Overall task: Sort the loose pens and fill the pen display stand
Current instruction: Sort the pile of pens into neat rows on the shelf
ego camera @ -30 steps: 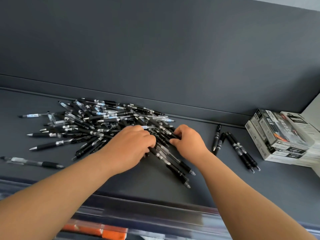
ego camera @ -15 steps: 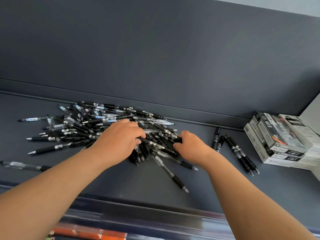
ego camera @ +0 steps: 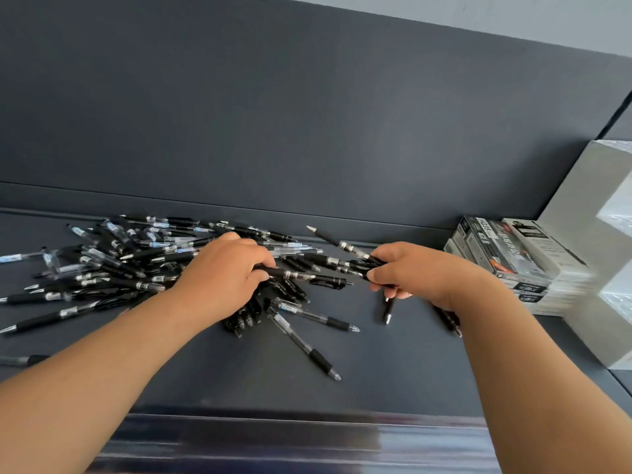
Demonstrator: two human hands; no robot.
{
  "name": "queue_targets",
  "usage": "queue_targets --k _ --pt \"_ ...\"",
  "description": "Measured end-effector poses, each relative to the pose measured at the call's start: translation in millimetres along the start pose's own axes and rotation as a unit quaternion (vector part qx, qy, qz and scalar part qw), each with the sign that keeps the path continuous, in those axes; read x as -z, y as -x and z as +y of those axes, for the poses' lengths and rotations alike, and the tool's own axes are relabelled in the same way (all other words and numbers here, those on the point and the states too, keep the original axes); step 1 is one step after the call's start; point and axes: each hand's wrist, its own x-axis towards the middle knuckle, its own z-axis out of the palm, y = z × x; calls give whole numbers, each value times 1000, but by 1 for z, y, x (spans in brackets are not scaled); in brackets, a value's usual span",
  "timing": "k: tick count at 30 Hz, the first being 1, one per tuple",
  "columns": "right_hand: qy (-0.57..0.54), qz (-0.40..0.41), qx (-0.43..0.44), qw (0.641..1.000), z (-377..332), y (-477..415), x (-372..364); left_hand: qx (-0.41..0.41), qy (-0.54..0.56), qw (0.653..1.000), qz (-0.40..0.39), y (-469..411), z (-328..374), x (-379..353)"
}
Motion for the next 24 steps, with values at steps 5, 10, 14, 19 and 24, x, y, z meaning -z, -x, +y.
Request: queue_targets --k 5,10,14,19,24 --pt "-137 131 -23 982 35 14 5 85 97 991 -37 -12 28 -10" --pt "-72 275 -92 954 66 19 -5 117 127 981 -90 -32 70 -34" --pt "56 297 -126 945 72 20 -20 134 126 974 -133 -50 108 -59" --pt "137 298 -149 933 76 18 -41 150 102 974 -138 -61 127 -88" --pt "185 297 -159 923 82 17 -50 121 112 978 -128 -61 129 -92"
